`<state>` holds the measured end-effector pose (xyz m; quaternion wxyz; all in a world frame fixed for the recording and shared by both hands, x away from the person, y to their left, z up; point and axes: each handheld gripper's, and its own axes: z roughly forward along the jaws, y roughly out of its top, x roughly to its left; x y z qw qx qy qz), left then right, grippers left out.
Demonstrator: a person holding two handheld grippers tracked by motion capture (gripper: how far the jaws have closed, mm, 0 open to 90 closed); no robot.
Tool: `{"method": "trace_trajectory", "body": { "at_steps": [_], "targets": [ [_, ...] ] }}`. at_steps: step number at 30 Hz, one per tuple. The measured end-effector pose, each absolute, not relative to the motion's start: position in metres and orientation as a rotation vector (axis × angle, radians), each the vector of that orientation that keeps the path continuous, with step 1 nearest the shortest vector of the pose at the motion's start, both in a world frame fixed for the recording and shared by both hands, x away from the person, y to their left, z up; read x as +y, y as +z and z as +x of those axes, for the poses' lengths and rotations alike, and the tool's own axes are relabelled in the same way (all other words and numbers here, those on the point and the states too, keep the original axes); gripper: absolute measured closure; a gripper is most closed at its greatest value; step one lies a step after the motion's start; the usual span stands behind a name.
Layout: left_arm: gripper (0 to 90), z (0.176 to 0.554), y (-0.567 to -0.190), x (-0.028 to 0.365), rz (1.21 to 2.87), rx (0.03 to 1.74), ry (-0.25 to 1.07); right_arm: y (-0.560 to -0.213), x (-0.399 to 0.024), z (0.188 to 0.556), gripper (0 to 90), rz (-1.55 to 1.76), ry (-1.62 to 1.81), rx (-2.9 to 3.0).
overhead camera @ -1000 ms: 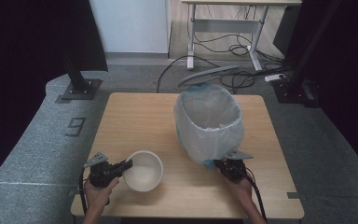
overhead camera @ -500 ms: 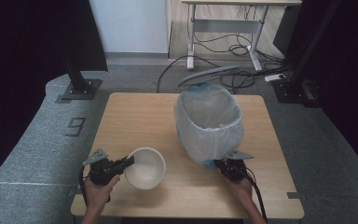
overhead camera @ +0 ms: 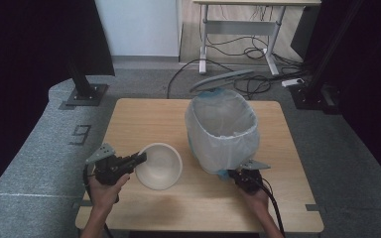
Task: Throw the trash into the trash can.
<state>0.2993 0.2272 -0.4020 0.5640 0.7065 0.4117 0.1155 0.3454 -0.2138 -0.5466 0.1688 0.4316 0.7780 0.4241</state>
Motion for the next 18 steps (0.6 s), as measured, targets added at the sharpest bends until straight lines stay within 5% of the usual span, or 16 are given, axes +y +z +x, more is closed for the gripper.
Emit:
{"method": "trace_trajectory", "body": {
  "at_steps": [18],
  "targets": [
    [83.7,0.316,-0.359,0.215,1.668,0.92,0.303,-0.546,-0.214,0.346,88.9,1.234,1.216,2.218]
  ]
}}
